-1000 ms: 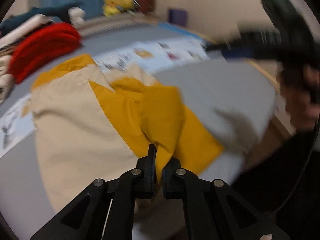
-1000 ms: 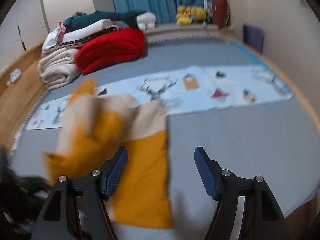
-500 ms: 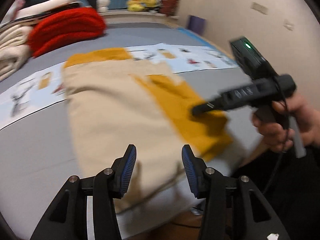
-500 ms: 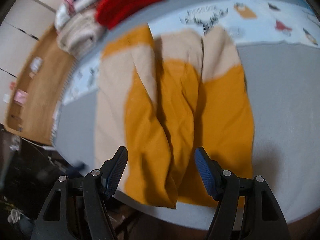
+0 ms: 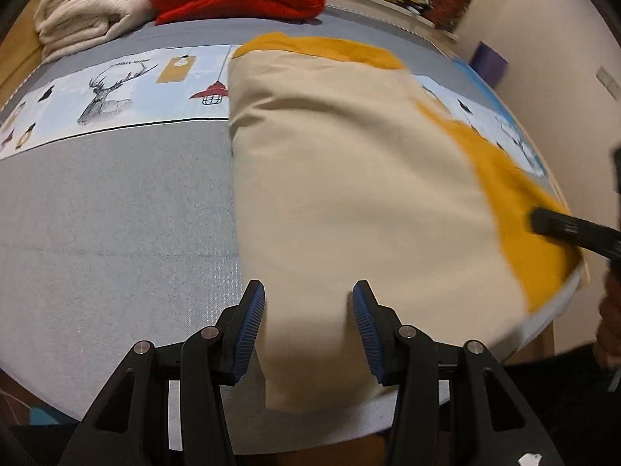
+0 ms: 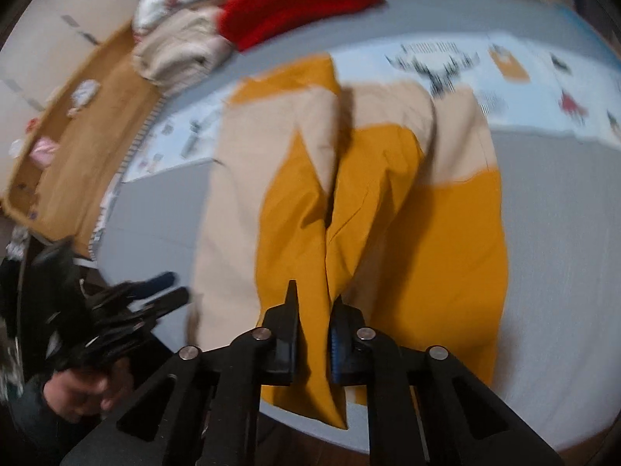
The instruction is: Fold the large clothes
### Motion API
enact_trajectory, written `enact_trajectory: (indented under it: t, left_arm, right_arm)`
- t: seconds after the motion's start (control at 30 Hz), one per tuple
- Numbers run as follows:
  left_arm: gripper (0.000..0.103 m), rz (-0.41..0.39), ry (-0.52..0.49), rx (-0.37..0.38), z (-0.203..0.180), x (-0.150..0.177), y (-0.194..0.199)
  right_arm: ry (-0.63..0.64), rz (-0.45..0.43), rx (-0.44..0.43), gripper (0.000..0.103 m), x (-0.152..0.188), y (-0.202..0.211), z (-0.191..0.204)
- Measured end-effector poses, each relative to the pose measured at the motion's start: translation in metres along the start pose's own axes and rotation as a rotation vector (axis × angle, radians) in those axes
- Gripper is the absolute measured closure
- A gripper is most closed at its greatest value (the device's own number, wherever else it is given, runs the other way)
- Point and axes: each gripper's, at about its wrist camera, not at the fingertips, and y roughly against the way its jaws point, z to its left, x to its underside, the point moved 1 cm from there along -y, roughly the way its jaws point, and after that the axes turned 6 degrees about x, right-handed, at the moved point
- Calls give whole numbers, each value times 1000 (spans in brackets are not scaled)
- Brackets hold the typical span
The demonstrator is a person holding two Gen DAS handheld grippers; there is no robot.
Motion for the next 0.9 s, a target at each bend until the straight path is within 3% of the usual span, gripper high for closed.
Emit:
enact_trajectory:
  t: [0.13, 0.2, 0.33, 0.4, 0.47, 0.57, 0.67, 0.77, 0.9]
  left_arm:
    - [60, -46, 3, 37, -9, -7, 2]
    - [60, -52, -16, 58, -17, -8, 3]
    - [60, 1, -76, 74, -32, -7, -8]
    - [60, 29, -95, 95, -39, -4, -14]
    - [60, 65, -120, 121, -46, -1, -19]
    - [59, 145, -176, 95, -54, 8, -34]
    - [58, 188, -197, 34, -54, 16, -47]
    - [56, 186, -181, 56, -51, 14, -46]
    - [56, 179, -169, 72, -50, 11, -36]
  right_arm:
    - [41, -202, -99, 93, 5, 61, 5]
    - [26, -220, -59, 93, 10, 75, -9]
    - [-10, -64, 144, 93, 27, 54, -46]
    - [-39, 89, 252, 93, 42, 27, -69]
    - [-83, 220, 289, 93, 55, 2, -86]
    - [-85, 262, 281, 89, 56, -8, -92]
    - [-88, 204, 281, 79, 46, 1, -89]
    - [-78, 77, 279, 69, 34, 21, -86]
    - [-49, 17, 238, 60, 30, 28, -81]
